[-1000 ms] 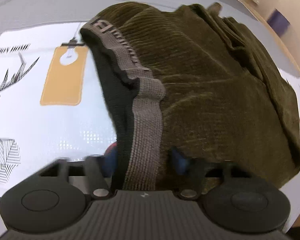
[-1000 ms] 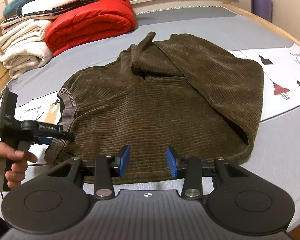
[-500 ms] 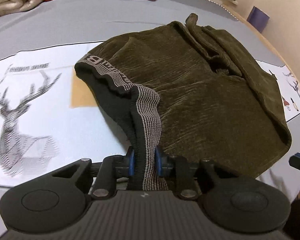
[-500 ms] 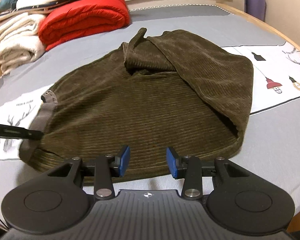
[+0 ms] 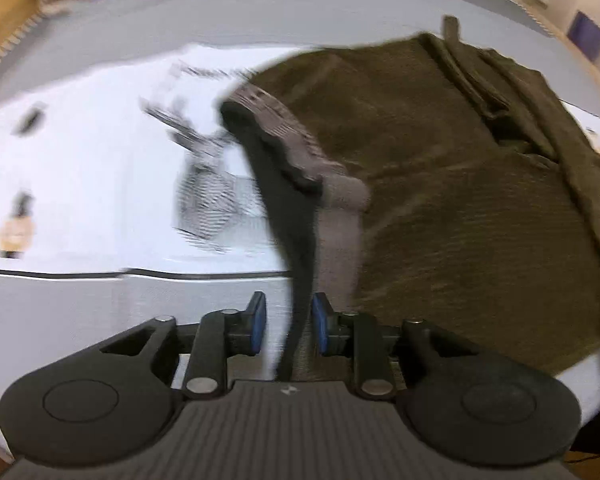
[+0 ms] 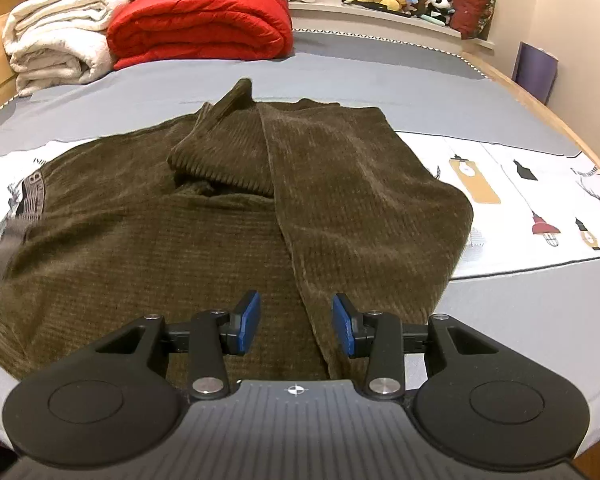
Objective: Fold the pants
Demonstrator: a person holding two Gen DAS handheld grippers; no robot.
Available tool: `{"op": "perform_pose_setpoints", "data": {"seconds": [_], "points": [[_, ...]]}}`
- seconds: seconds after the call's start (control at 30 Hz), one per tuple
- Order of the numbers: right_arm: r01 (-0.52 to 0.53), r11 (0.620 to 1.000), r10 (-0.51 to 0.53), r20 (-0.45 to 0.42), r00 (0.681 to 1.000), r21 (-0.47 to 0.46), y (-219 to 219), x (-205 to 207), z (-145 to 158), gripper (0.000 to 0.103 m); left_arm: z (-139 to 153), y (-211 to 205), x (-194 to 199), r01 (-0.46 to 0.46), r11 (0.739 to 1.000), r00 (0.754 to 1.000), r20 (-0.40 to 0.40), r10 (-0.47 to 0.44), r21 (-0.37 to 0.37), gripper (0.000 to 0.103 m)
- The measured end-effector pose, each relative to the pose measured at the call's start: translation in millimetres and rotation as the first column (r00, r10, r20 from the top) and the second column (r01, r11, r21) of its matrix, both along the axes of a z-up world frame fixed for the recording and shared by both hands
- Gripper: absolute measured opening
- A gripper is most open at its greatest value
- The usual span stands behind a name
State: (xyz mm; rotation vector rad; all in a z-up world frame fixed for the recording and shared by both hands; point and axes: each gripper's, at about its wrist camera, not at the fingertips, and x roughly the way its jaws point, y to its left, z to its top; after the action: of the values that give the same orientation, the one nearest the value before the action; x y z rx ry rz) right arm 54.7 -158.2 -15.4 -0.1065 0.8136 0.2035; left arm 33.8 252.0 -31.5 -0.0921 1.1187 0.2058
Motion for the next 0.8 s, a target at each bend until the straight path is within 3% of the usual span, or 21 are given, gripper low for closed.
{"op": "perform_pose_setpoints", "data": {"seconds": [0.1, 0.13, 0.17, 0.27, 0.37, 0.43, 0.47, 0.53, 0.6, 0.73, 0.8], "points": [[-0.065, 0.998, 0.065, -0.006, 0.998, 0.018, -11.3, 21.6, 22.6, 0.043, 28.8, -10.0, -10.9, -0.043, 0.999, 0.997, 0.063, 0.042, 0.021, 0.036], [-0.108, 0.994, 0.108, 0.002, 0.994, 0.006, -12.0, 26.0, 31.7, 0.044, 40.3, -17.2, -14.4, -0.041, 0.999, 0.994, 0.097, 0.040, 0.011, 0.045], [-0.153, 0.988, 0.154, 0.021, 0.988, -0.031, -10.5, 31.2, 39.6, 0.049, 46.3, -25.9, -17.9, -0.030, 1.000, 0.992, 0.124, 0.030, 0.000, 0.052], [-0.230, 0.963, 0.242, 0.073, 0.968, -0.144, -7.4, 40.3, 44.1, 0.055, 44.3, -52.6, -25.8, 0.008, 1.000, 0.986, 0.167, -0.005, -0.018, 0.057], [-0.260, 0.952, 0.270, 0.045, 0.962, -0.164, -11.4, 52.9, 14.4, 0.052, 20.3, -70.4, -17.2, 0.020, 1.000, 0.998, 0.062, -0.020, 0.010, 0.057], [-0.248, 0.931, 0.247, -0.036, 0.968, -0.268, -6.3, 65.2, -7.7, 0.041, 17.0, -72.9, -8.5, 0.029, 0.999, 0.998, 0.059, -0.030, 0.023, 0.057], [-0.228, 0.933, 0.235, -0.009, 0.972, -0.280, -6.3, 67.3, -8.3, 0.038, 17.6, -73.6, -3.6, 0.031, 0.999, 0.998, 0.061, -0.033, 0.030, 0.059], [-0.212, 0.948, 0.221, 0.012, 0.975, -0.239, -8.1, 73.1, -6.3, 0.042, 17.0, -74.2, 1.2, 0.026, 0.999, 0.998, 0.061, -0.028, 0.026, 0.060], [-0.221, 0.944, 0.217, -0.045, 0.975, -0.244, -9.9, 77.3, -15.4, 0.053, 11.8, -69.3, 6.1, 0.021, 1.000, 0.998, 0.054, -0.021, 0.012, 0.060], [-0.310, 0.912, 0.266, -0.188, 0.945, -0.268, 1.2, 80.3, -40.6, 0.056, 7.5, -72.1, 12.1, 0.021, 1.000, 0.998, 0.055, -0.021, 0.014, 0.064], [-0.369, 0.867, 0.302, -0.237, 0.923, -0.335, 10.3, 76.3, -57.5, 0.059, 2.9, -76.9, 16.5, 0.033, 0.999, 0.998, 0.056, -0.034, 0.025, 0.066]]}}
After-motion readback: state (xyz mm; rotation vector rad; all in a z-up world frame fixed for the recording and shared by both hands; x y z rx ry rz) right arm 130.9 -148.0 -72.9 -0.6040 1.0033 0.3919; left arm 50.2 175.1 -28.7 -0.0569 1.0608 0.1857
